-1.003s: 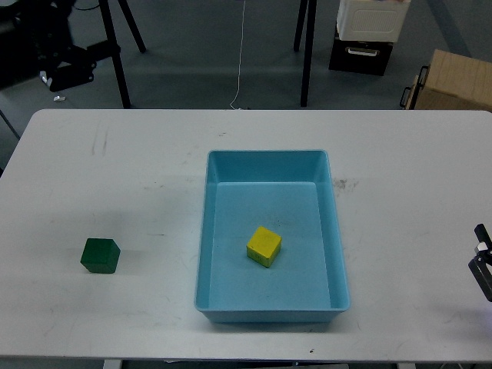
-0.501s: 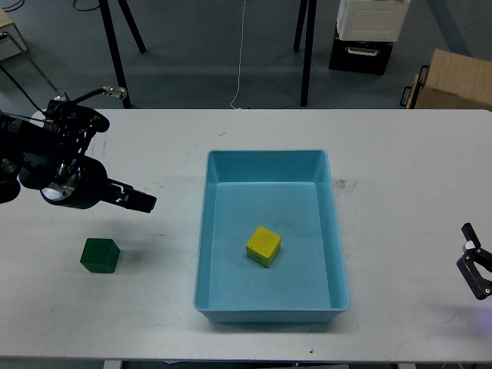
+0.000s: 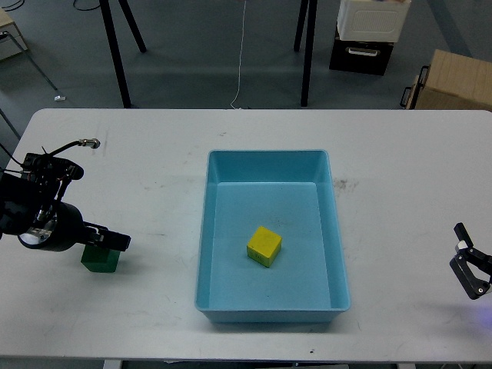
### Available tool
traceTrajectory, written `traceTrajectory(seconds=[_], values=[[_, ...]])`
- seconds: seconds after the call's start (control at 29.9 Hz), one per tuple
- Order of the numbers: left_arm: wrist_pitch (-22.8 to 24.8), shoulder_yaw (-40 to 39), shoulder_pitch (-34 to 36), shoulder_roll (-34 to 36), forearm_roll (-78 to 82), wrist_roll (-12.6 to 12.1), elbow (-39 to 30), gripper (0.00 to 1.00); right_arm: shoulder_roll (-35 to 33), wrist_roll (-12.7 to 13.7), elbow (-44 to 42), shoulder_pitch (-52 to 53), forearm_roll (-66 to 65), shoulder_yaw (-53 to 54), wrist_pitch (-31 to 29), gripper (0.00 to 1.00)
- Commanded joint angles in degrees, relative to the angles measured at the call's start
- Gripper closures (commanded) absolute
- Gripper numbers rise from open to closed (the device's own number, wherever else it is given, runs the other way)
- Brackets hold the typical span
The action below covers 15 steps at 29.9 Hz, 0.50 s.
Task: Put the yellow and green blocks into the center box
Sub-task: 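Lower the left gripper onto the green cube and close it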
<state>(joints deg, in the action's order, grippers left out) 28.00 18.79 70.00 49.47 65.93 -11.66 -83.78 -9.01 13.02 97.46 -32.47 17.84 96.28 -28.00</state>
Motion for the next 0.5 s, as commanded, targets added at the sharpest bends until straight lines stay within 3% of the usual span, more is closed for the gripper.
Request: traceTrajectory(seconds=[0.0, 0.47], values=[[0.0, -0.25, -1.01, -0.26, 0.07, 0.15, 2.04, 0.0, -0.04, -0.01, 0.01, -0.14, 0.0, 0.05, 0.0, 0.0], [0.0, -1.21, -5.66, -0.7, 0.25, 0.24, 2.65, 0.01, -0.13, -0.01, 0.01, -0.49, 0.0, 0.13, 0.0, 0.0]])
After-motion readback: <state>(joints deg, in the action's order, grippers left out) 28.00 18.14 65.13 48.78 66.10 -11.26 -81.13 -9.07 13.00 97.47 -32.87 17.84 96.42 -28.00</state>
